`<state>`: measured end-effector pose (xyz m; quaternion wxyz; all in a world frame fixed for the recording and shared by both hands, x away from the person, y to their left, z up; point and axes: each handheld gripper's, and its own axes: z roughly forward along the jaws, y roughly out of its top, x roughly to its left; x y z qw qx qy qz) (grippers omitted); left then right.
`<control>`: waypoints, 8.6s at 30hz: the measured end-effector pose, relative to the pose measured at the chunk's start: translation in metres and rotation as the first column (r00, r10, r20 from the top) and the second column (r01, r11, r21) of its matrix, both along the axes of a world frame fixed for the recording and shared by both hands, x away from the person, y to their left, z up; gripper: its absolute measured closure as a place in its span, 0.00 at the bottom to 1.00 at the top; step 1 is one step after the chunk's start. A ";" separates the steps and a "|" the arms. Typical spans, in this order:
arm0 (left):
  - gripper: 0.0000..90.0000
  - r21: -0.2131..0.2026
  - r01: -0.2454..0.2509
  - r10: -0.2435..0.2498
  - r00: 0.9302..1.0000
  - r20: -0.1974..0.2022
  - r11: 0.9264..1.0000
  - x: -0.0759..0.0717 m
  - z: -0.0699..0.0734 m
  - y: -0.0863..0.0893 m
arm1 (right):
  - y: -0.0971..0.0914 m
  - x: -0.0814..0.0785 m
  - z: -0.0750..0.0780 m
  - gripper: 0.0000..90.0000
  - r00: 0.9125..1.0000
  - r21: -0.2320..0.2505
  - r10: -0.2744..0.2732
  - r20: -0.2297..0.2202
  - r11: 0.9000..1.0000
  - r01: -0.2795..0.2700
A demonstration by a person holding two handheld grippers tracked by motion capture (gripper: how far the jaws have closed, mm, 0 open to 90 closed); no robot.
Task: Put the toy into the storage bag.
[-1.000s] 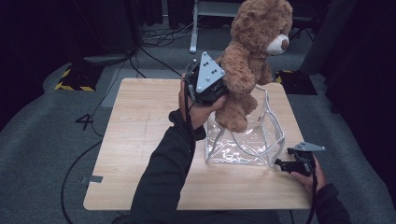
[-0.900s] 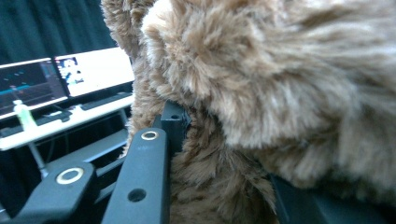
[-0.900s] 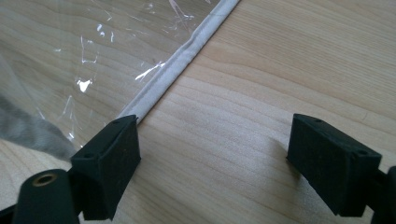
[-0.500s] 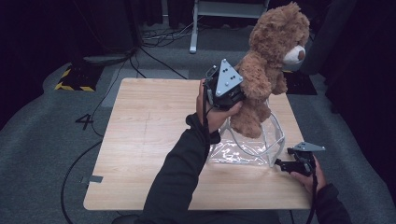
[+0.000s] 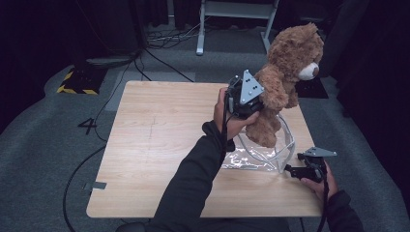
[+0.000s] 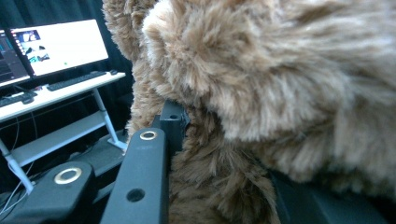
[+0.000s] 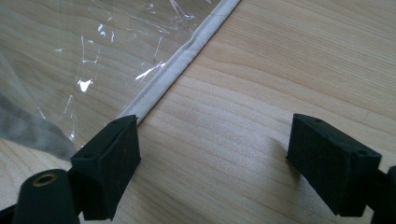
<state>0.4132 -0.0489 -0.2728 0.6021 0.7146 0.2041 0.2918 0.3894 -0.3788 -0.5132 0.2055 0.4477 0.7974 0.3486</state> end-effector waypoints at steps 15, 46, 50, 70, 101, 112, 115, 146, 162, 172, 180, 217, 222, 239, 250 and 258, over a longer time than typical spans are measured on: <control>0.73 0.069 -0.010 0.013 0.999 -0.043 0.998 0.015 -0.029 0.000 | 0.000 0.000 0.000 0.19 1.000 -0.002 0.001 0.000 1.000 -0.001; 0.64 0.301 0.087 -0.030 0.982 -0.187 0.950 0.021 -0.081 0.027 | 0.000 0.000 0.000 0.19 1.000 -0.002 0.002 0.000 1.000 -0.002; 0.62 0.308 0.103 -0.033 0.974 -0.224 0.946 0.024 -0.083 0.028 | 0.000 0.000 0.000 0.19 1.000 -0.002 0.002 -0.001 1.000 -0.002; 0.59 0.304 0.143 -0.059 0.961 -0.271 0.942 0.015 -0.079 0.026 | 0.000 0.000 0.000 0.19 1.000 -0.001 0.002 -0.001 1.000 -0.002; 0.44 0.283 0.115 -0.046 0.970 -0.239 0.952 0.004 -0.061 0.041 | 0.000 0.000 0.000 0.19 1.000 -0.001 0.002 -0.001 1.000 -0.002; 0.44 0.285 0.089 -0.022 0.973 -0.229 0.954 0.004 -0.057 0.041 | 0.000 0.000 0.000 0.19 1.000 0.000 0.002 -0.001 1.000 -0.002; 0.40 0.288 0.085 -0.019 0.974 -0.225 0.954 0.005 -0.055 0.040 | 0.000 0.000 0.000 0.19 1.000 -0.001 0.003 0.000 1.000 -0.003; 0.19 0.321 -0.038 0.118 0.966 -0.232 0.946 0.003 -0.049 0.071 | 0.000 0.000 0.000 0.19 1.000 0.000 0.002 -0.001 1.000 -0.002; 0.20 0.346 -0.066 0.150 0.964 -0.221 0.936 -0.007 -0.047 0.093 | 0.000 0.000 0.000 0.19 1.000 0.000 0.002 -0.001 1.000 -0.002; 0.20 0.365 -0.095 0.187 0.956 -0.226 0.926 -0.009 -0.054 0.108 | 0.000 0.000 0.000 0.19 1.000 0.000 0.002 -0.001 1.000 -0.002; 0.19 0.364 -0.099 0.196 0.951 -0.239 0.926 -0.008 -0.061 0.119 | 0.000 0.000 0.000 0.19 1.000 0.000 0.002 -0.001 1.000 -0.002; 0.18 0.486 -0.128 0.295 0.912 -0.284 0.864 -0.017 -0.109 0.158 | 0.000 0.000 0.000 0.19 1.000 -0.001 0.003 0.000 1.000 -0.003; 0.18 0.514 -0.125 0.310 0.905 -0.293 0.849 -0.018 -0.117 0.163 | 0.000 0.000 0.000 0.19 1.000 -0.001 0.002 -0.001 1.000 -0.002; 0.18 0.546 -0.137 0.356 0.878 -0.319 0.827 -0.026 -0.140 0.185 | 0.000 0.000 0.000 0.19 1.000 -0.001 0.002 0.000 1.000 -0.002; 0.18 0.545 -0.159 0.390 0.856 -0.340 0.823 -0.029 -0.152 0.210 | 0.000 0.000 0.000 0.19 1.000 -0.001 0.002 0.000 1.000 -0.002; 0.18 0.549 -0.159 0.401 0.845 -0.354 0.821 -0.033 -0.161 0.223 | 0.000 0.000 0.000 0.19 1.000 -0.001 0.002 0.000 1.000 -0.002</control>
